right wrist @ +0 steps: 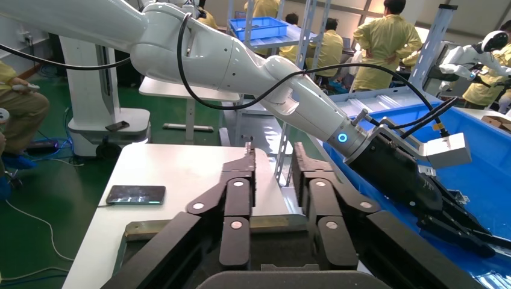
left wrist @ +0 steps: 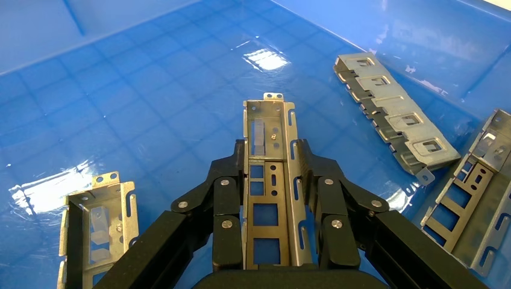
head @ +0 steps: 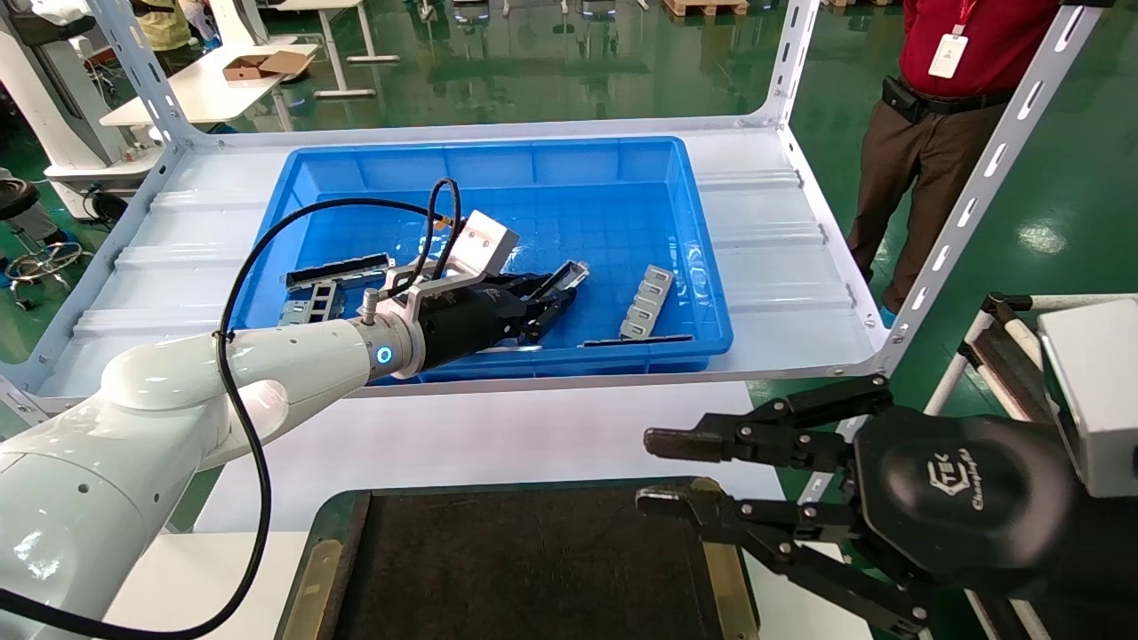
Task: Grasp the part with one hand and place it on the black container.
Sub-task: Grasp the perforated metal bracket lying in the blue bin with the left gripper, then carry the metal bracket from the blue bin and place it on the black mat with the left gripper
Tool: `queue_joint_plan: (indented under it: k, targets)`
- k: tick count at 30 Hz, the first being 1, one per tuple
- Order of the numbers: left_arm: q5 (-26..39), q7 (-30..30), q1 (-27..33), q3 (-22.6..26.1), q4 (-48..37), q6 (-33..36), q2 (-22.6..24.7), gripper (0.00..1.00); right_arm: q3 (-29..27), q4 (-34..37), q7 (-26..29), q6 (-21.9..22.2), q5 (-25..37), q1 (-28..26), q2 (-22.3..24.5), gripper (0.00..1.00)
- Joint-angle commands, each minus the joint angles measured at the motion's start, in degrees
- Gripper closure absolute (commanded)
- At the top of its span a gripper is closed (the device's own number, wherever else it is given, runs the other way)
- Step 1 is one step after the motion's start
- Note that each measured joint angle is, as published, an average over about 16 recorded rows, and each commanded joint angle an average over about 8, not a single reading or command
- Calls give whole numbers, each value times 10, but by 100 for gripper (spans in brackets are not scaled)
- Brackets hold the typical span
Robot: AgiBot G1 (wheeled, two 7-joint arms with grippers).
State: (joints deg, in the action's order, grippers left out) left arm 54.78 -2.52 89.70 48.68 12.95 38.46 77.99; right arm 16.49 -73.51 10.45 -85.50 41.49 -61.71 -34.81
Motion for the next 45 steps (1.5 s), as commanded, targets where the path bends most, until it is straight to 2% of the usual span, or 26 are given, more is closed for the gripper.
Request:
queue_joint_plan:
  k: [1, 13, 28, 34, 42, 45]
  targets:
    - [-4, 0, 0, 4, 0, 0, 0, 100, 0, 0, 0, 0, 0, 0, 0, 100]
    - [-39, -7, 2, 13, 3, -10, 0, 100, 1, 0, 0, 0, 0, 0, 0, 100]
    - [-103, -7, 36, 6, 10, -32, -4, 100, 1, 0, -1, 0, -1, 0, 0, 100]
    - [-134, -5, 37, -6, 14, 42, -20, 100, 1, 0, -1, 1, -1, 0, 1, 100]
    - [-177, -25, 14, -26, 29, 238, -58, 100, 2, 0, -1, 1, -1, 0, 1, 100]
    - [-189, -30, 2, -32, 31, 291, -69, 100, 2, 0, -1, 1, -1, 0, 1, 100]
